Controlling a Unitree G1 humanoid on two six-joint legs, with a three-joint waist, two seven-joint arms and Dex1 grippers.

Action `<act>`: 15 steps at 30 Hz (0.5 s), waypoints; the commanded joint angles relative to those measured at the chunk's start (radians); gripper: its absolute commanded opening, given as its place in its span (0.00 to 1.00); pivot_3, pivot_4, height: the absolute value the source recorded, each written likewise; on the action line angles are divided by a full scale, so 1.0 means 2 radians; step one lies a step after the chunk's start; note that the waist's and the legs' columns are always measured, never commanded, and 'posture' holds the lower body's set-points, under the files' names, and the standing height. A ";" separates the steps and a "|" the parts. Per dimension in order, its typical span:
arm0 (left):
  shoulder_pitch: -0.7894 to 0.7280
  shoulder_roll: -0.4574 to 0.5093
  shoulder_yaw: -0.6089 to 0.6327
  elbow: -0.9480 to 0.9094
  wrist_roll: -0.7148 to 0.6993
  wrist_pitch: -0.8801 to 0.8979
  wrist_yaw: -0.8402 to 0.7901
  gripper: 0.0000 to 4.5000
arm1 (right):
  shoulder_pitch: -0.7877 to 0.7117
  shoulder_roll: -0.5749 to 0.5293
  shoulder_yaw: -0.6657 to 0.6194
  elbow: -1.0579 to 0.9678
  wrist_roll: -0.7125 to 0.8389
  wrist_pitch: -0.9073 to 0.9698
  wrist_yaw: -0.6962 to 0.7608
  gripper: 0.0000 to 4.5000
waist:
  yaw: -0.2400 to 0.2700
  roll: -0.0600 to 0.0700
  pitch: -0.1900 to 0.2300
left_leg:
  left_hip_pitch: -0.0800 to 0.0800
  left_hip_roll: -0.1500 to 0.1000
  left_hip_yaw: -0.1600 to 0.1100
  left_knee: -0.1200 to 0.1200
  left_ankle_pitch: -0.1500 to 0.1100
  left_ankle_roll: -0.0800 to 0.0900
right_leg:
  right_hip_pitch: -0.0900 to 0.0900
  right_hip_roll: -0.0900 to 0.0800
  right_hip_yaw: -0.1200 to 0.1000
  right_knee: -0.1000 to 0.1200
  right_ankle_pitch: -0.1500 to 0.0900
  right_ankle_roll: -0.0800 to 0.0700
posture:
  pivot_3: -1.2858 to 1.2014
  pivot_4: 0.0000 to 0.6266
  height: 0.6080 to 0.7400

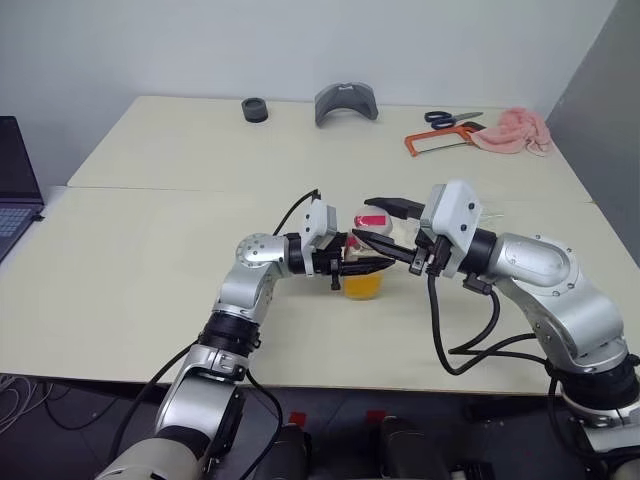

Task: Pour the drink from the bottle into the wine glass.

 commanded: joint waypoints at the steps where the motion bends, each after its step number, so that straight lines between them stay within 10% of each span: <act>1: -0.001 0.001 0.004 -0.029 -0.011 -0.002 0.006 0.35 | 0.008 0.016 -0.098 -0.033 0.097 0.058 -0.044 0.39 | 0.000 0.000 0.000 | 0.000 0.000 0.000 0.000 0.000 0.000 | 0.000 0.000 0.000 0.000 0.000 0.000 | 0.52 0.24 1.00; 15: -0.001 0.011 0.024 -0.029 -0.017 0.001 0.038 0.35 | 0.282 0.025 -0.255 0.070 0.008 0.009 -0.126 0.39 | 0.001 0.000 0.000 | 0.000 -0.001 0.003 0.000 0.000 0.000 | 0.000 0.000 0.000 0.000 0.000 0.000 | 0.52 0.24 1.00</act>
